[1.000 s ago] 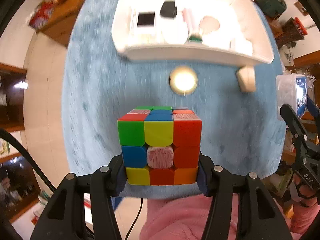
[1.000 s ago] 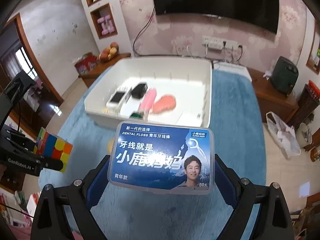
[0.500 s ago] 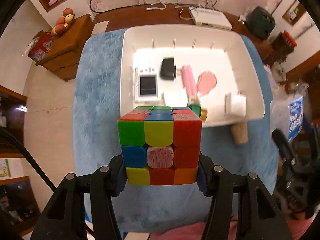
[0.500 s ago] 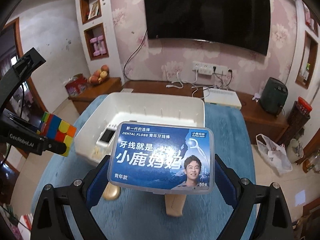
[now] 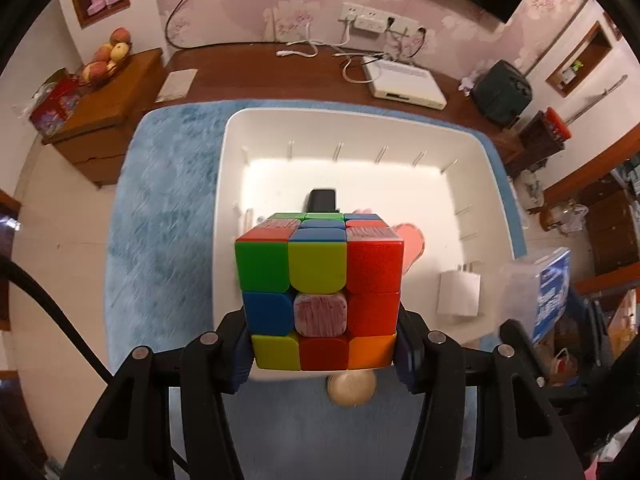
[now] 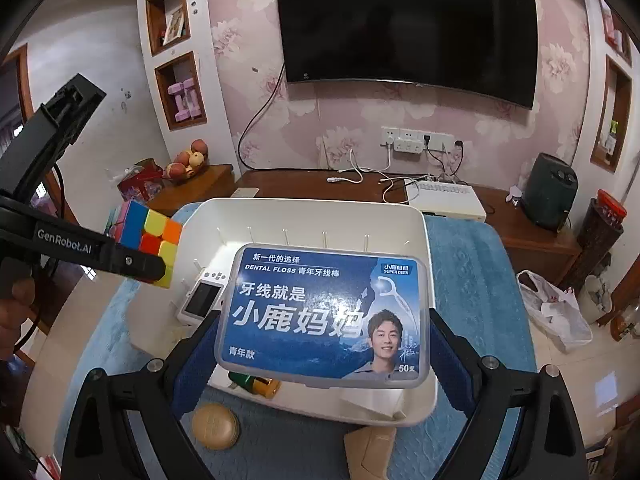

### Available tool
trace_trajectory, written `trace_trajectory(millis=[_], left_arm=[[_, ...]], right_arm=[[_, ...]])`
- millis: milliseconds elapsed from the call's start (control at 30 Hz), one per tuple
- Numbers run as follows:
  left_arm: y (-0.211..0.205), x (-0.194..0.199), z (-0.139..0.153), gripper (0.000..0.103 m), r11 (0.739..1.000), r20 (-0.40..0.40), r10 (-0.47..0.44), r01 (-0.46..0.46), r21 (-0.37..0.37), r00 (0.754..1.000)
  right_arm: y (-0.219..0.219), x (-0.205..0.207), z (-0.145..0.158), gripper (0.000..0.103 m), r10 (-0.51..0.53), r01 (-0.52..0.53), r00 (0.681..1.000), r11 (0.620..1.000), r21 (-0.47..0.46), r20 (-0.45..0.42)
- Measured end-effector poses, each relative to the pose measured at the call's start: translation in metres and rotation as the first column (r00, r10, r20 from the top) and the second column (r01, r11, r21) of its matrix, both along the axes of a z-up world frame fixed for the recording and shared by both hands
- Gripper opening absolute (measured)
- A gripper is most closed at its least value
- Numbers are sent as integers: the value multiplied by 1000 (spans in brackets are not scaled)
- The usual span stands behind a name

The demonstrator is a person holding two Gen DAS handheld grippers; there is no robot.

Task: Organize rigid objects
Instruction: 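Lift and carry the floss box and Rubik's cube over the tray with both tools, then open both tools to release the floss box and Rubik's cube into the tray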

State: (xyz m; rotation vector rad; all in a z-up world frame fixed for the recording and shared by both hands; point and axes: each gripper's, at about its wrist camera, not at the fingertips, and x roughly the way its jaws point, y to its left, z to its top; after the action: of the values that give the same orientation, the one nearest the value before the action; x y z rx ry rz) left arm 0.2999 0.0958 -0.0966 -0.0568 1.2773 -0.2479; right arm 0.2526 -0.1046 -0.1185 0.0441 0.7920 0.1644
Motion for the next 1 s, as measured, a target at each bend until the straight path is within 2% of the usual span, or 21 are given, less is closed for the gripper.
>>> trace_trajectory(millis=[200, 433, 533, 600, 667, 1000], left_arm=[[-6, 5, 5, 59, 998, 73, -50, 52, -34, 996], [-15, 5, 4, 59, 998, 94, -61, 59, 17, 994], [-16, 1, 10, 63, 999, 119, -51, 50, 16, 992], [-16, -3, 17, 72, 999, 147, -52, 50, 23, 988], [-16, -6, 23, 75, 998, 168, -55, 50, 32, 984], [-20, -38, 47, 76, 997, 247, -65, 51, 62, 967]], right_arm=[[2, 10, -10, 95, 2, -2, 1000, 1000, -2, -15], [6, 8, -8, 95, 20, -20, 1000, 1000, -23, 1], [6, 6, -4, 96, 19, -19, 1000, 1000, -21, 7], [4, 2, 1, 96, 17, -16, 1000, 1000, -19, 17], [3, -2, 5, 96, 12, -11, 1000, 1000, -19, 26], [-5, -31, 35, 96, -5, 6, 997, 1000, -8, 80]])
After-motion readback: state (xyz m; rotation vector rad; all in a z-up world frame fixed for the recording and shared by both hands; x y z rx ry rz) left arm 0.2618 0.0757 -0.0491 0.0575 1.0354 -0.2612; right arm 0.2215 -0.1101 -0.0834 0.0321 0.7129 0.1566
